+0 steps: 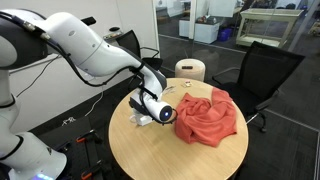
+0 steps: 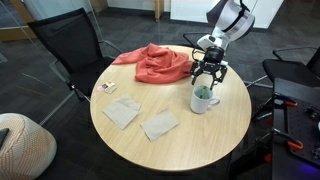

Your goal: Put the pen in the mug cup

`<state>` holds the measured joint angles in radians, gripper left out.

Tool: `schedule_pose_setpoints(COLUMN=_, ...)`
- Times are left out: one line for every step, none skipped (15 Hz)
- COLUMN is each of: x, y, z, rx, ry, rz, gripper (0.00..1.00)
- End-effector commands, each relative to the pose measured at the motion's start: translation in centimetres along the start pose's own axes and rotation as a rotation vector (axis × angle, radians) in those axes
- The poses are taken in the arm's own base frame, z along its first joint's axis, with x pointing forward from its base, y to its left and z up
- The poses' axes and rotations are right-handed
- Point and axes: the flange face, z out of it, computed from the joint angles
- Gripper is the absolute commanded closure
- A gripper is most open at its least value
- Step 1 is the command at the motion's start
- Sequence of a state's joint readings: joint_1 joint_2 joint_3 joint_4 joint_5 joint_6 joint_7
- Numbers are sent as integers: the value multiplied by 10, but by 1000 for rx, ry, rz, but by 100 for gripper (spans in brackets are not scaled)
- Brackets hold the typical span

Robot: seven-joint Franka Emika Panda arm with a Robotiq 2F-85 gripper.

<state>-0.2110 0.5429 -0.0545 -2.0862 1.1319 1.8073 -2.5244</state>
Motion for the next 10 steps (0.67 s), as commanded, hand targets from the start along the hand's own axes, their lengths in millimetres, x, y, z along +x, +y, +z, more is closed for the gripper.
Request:
schedule_pose_setpoints(x=11, y=1, z=-2, rx=-14, ry=-26, rz=9, gripper=0)
schedule_pose_setpoints(x=13, y=0, z=-2, rx=-13, ry=-29, rz=6, gripper=0)
schedule_pose_setpoints(x=13, y=0, z=-1, rx=-13, ry=-31, rz=4, gripper=0)
schedule_pose_setpoints(x=15, y=0, z=-1, rx=-10, ry=-36, rz=1, gripper=0)
schedule_pose_setpoints(x=3, y=2, z=2, rx=3, ry=-6, rz=-6, gripper=0)
schedule_pose_setpoints(x=3, y=2, z=3, rx=5, ry=-6, rz=-7, gripper=0)
schedule_pose_setpoints(x=2, y=1, z=3, rx=6, ry=-6, rz=-5, gripper=0)
schedule_pose_setpoints(x=1, y=1, z=4, rx=7, ry=-6, rz=-3, gripper=0)
schedule_pose_setpoints(x=0, y=1, z=4, rx=7, ry=-5, rz=-1, gripper=0)
schedule_pose_setpoints(x=-1, y=1, z=4, rx=7, ry=-5, rz=0, gripper=0)
